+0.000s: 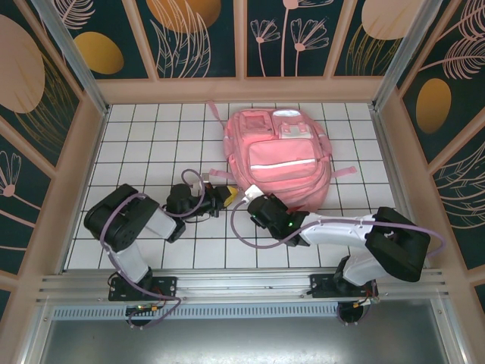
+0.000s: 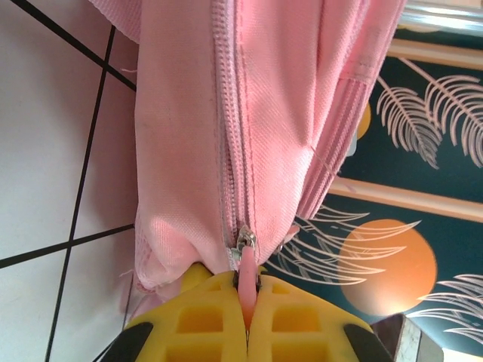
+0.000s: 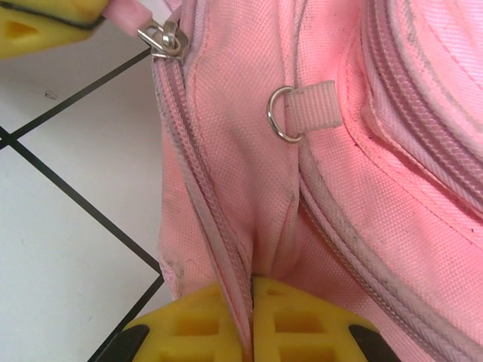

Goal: Pack the student bag
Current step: Zip the student bag at the top-center of the table.

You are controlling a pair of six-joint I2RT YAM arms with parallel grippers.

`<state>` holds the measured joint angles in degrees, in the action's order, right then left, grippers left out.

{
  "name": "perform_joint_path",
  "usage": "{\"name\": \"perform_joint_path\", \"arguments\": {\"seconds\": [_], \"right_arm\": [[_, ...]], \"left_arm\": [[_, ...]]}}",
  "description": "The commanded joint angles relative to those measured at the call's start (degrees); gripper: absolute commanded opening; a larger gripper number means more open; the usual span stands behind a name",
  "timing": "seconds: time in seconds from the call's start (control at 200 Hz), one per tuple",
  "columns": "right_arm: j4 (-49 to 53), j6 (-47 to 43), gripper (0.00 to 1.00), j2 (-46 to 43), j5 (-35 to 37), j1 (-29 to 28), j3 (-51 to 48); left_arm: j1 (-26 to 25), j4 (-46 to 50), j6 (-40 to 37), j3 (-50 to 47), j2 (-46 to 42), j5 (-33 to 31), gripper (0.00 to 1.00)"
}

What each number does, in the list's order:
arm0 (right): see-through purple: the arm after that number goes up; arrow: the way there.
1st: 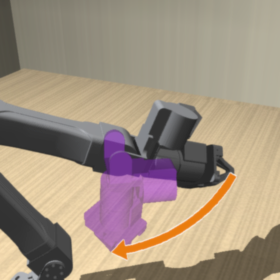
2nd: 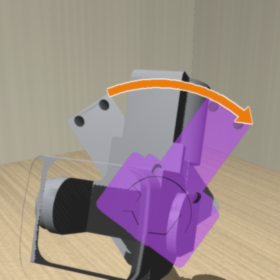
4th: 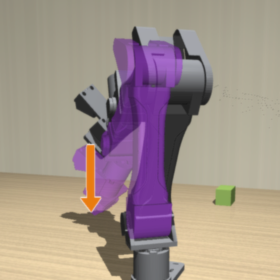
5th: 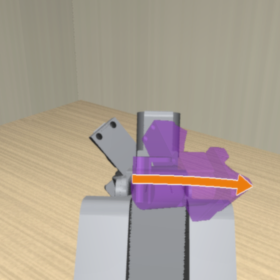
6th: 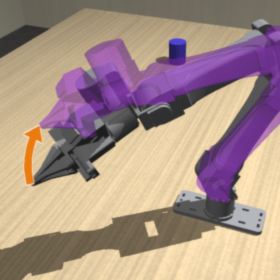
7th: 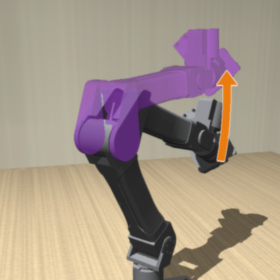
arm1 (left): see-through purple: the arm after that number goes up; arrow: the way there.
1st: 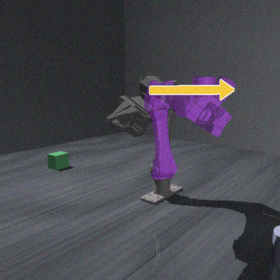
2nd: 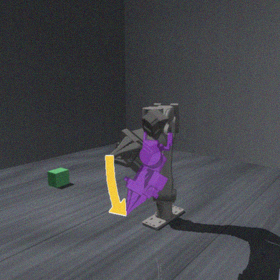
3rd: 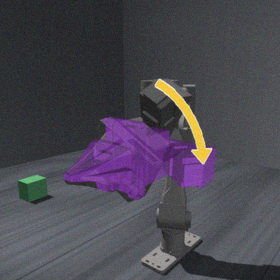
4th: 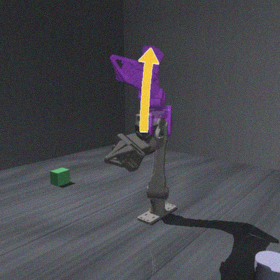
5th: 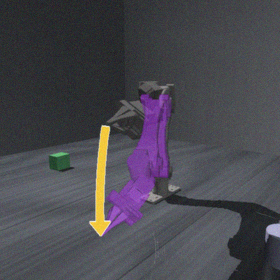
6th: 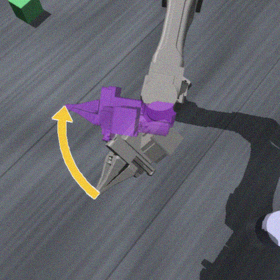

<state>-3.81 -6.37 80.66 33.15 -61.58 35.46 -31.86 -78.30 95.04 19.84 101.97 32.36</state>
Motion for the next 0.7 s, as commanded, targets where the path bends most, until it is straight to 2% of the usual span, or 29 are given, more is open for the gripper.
{"name": "perform_joint_path", "arguments": {"seconds": [0.0, 0.095, 0.17, 0.225, 0.34, 0.525, 0.626, 0.696], "right_arm": [[3.5, 3.9, 0.0, -1.7, 5.8, -1.2, -1.1], [3.8, 4.0, 0.0, -1.6, 5.5, -2.4, -0.7], [4.2, 4.1, 0.0, -1.2, 4.4, -2.6, -0.1], [4.3, 3.8, 0.0, -1.2, 3.7, -2.6, 0.2], [4.9, 3.1, 0.0, -3.0, 2.6, -2.6, 0.2], [7.4, 2.2, 0.0, -8.2, 0.0, -2.0, 0.4], [9.3, 1.3, 0.0, -11.4, -3.6, -1.0, 0.3], [10.2, 0.8, 0.0, -14.0, -5.5, -0.5, -0.1]], "left_arm": [[3.0, -8.6, 5.4, 0.3, 5.0, -6.1, 0.0], [2.9, -10.8, 5.2, 2.5, 7.2, -2.8, 0.21], [2.9, -9.0, 2.5, 3.8, 6.0, 0.0, 0.4], [2.9, -4.5, -1.2, 4.2, 3.9, 1.8, 0.47], [2.9, 10.4, -12.6, 4.5, -2.8, 2.8, 0.53], [2.9, 48.1, -39.2, 11.9, -15.2, -3.9, 0.56], [2.6, 60.9, -50.2, 16.2, -19.8, -8.2, 0.56], [2.3, 65.6, -54.8, 18.0, -21.8, -9.6, 0.57]]}}
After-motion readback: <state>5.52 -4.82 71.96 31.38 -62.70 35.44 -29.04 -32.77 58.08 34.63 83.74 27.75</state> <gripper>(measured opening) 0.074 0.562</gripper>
